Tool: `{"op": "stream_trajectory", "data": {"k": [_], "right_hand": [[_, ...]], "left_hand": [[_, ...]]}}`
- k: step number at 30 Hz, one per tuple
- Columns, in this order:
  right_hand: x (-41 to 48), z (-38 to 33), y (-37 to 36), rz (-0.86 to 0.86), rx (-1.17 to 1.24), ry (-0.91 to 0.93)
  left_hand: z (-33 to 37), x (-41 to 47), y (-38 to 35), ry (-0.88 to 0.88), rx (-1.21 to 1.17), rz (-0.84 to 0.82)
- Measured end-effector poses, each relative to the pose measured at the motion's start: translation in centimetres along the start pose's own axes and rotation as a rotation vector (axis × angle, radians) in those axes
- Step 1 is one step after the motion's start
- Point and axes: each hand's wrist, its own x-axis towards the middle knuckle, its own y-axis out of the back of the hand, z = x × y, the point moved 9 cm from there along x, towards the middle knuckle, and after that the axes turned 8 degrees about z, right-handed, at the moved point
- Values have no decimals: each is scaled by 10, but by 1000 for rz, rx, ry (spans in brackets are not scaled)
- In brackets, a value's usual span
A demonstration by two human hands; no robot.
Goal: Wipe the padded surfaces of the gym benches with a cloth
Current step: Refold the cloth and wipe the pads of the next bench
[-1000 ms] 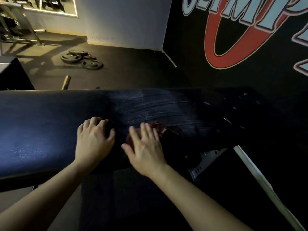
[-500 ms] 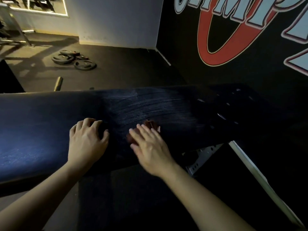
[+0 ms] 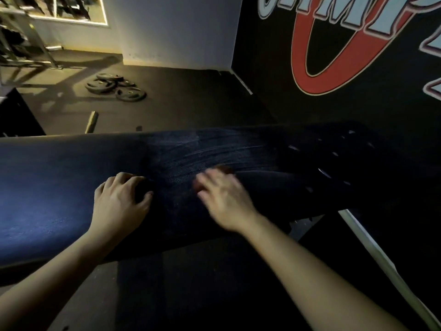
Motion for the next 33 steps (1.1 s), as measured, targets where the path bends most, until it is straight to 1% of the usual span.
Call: {"op": "stream_trajectory", "data": {"k": [1,2,3,4,5,6,7,8,9,10,11,12,13,14,15,16,17,18,19,21,22,23,24,26,29,31,33], "right_hand": [[12,44,4,31,-74,-138],[17,91,10,43,-122,-345],[20,123,13,33,-123,-532],[25,129,12,13,-98,-638],[33,110,7,5,-99,-632],[43,72,2,31,-118,-518],[49,24,-8,26,-103,-337],[45,-25,-17,8,-39,-132],[33,-64,-25,-60,58,48],[24,-84,-27,-108,116,176],[24,-81,-24,-134,143,233],[32,-60,-22,-126,87,233],[46,-26,-24,-96,10,173],[64,15,-23,-49,-60,54],[79,62,-20,-20,-110,-143],[89,94,-15,-14,-116,-331],[98,99,-17,-39,-93,-434],[105,76,-21,-50,-70,-416],[110,34,-28,-42,-55,-282],[92,-66,-43,-66,72,96],[70,-105,-46,-113,133,271],[53,-121,-46,-171,154,371],[45,-119,-42,-209,183,403],[39,-95,-36,-291,176,450],[43,-81,-38,-311,141,544],[65,-90,-49,-322,115,552],[102,-97,-63,-332,96,502]], "left_hand": [[0,0,0,-7,2,-21],[1,-1,0,-14,4,-45],[0,-1,0,-14,0,-62],[-2,-2,2,-12,-1,-63],[-5,-2,3,-9,-3,-57],[-8,-2,5,3,-3,-46],[-11,-1,7,23,-7,-34],[-13,1,9,40,-9,-23],[-15,2,10,51,-11,-19],[-15,3,10,58,-14,-18],[-15,4,11,55,-15,-17],[-15,4,11,47,-13,-19],[-16,4,11,38,0,-24],[-16,2,11,25,16,-31],[-17,0,10,9,33,-41],[-18,-2,9,-2,43,-49],[-20,-3,9,-1,43,-52],[-21,-3,10,2,36,-49],[-22,-2,10,14,25,-39],[-23,0,15,47,3,0],[-24,0,16,58,-2,12],[-23,0,18,63,-3,12],[-22,-1,19,59,2,3],[-21,-6,20,42,23,-4],[-23,-13,24,69,25,46],[-26,-17,24,90,42,60],[-29,-21,23,103,78,59]]}}
